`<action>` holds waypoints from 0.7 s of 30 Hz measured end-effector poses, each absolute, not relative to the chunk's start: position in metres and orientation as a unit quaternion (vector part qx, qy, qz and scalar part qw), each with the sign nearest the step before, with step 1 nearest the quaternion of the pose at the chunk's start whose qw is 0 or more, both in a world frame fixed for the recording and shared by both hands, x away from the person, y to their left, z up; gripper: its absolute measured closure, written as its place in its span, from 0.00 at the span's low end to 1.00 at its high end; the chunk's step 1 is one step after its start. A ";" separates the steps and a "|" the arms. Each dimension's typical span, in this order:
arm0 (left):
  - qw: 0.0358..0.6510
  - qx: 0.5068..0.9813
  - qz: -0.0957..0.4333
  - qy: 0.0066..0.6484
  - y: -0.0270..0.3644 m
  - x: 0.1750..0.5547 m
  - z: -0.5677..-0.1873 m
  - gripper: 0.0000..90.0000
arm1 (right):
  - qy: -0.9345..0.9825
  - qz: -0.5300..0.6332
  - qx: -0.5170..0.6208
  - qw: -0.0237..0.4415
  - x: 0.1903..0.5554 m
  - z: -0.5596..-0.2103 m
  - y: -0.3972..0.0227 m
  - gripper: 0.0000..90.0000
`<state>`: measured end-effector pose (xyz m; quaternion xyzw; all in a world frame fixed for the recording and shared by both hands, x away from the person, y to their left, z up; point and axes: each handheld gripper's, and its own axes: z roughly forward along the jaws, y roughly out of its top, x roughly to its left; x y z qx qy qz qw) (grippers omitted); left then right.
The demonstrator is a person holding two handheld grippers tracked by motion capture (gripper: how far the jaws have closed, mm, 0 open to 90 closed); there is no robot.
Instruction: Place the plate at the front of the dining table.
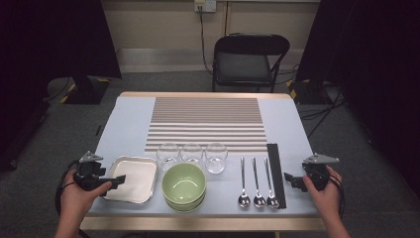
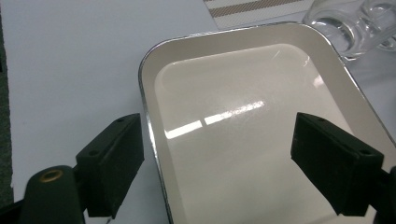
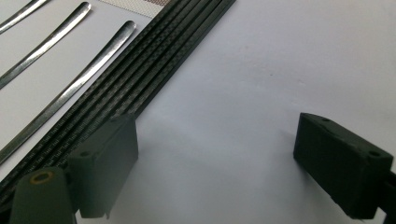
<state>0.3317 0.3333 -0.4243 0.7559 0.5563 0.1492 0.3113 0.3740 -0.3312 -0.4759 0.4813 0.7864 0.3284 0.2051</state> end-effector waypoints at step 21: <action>0.307 0.752 0.143 0.565 0.341 0.335 -0.424 0.44 | 0.786 0.329 0.481 0.204 0.374 -0.476 -0.331 0.14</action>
